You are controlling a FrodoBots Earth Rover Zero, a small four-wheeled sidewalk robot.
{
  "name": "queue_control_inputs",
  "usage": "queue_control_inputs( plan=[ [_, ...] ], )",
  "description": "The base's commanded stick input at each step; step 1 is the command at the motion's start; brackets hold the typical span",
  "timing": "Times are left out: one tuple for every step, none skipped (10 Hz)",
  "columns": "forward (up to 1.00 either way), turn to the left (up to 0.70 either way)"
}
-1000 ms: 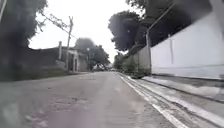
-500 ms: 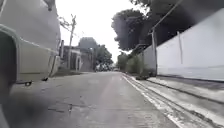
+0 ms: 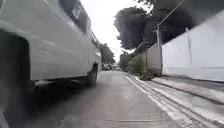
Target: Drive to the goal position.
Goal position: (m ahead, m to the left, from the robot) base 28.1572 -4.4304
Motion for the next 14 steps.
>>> queue_control_inputs(
  plan=[
    [0.70,-0.35],
    [0.70,-0.35],
    [0.70,-0.35],
    [0.70,-0.35],
    [0.70,-0.35],
    [0.70,-0.35],
    [0.70,-0.35],
    [0.70,-0.35],
    [0.70,-0.29],
    [0.70,-0.20],
    [0.70,-0.02],
    [0.70,0.00],
    [0.70,0.00],
    [0.70,0.00]
  ],
)
